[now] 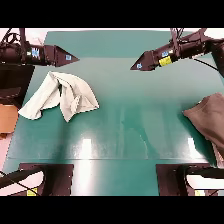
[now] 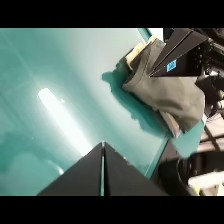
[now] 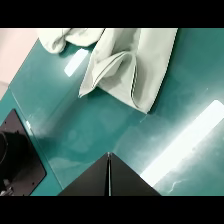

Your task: Fold the shirts.

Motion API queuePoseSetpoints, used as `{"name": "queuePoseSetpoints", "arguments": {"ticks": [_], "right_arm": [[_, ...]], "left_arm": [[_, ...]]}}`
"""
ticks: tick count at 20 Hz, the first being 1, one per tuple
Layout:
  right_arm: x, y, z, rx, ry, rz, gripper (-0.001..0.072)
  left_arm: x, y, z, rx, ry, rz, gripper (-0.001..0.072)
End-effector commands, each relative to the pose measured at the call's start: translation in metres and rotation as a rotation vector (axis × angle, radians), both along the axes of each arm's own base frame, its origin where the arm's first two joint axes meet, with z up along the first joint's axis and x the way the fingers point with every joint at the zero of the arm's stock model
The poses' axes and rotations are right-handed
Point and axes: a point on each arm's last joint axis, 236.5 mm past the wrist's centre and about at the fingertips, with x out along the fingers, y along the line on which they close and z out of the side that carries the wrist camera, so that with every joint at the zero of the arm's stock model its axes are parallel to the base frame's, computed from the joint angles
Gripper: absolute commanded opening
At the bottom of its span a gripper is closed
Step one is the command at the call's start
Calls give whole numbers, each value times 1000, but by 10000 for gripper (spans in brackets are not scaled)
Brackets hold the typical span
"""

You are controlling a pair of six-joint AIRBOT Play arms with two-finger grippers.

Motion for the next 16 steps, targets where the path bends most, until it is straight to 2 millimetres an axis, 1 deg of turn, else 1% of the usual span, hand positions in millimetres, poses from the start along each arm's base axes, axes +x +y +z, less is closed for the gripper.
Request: {"name": "queuePoseSetpoints", "arguments": {"ticks": [1, 3, 4, 5, 8, 9, 10, 11, 12, 13, 14, 15, 16], "right_arm": [[16, 2, 8, 30, -42, -53, 14], [13, 5, 12, 56, -29, -48, 14], [10, 7, 13, 66, -21, -39, 14], [10, 7, 13, 66, -19, -40, 14], [10, 7, 13, 66, -18, -39, 14], [8, 7, 13, 64, -14, -35, 14], [4, 7, 10, 56, 0, -19, 14], [-4, 6, 7, 43, 28, 4, 14], [-9, 6, 4, 33, 42, 20, 15], [-14, 3, 2, 23, 57, 35, 15], [-16, -1, 1, 17, 69, 38, 17], [-17, -2, 0, 13, 73, 43, 35], [-13, -5, 0, 16, 70, 30, 127]], "left_arm": [[24, 5, 28, -113, -43, 106, 23], [24, 3, 42, -181, -36, 107, 23], [22, 2, 43, -190, -33, 98, 24], [19, 1, 41, -180, -30, 86, 23], [21, 3, 32, -134, -38, 91, 23], [20, 4, 25, -107, -25, 93, 22], [23, 9, 12, -61, 9, 115, 22], [31, 23, -5, 7, 45, 174, 21], [42, 52, -32, 116, 95, 268, 20], [51, 89, -58, 242, 135, 370, 20], [56, 134, -82, 374, 181, 486, 22], [54, 179, -102, 495, 224, 581, 23], [48, 210, -116, 573, 268, 623, 26]]}}
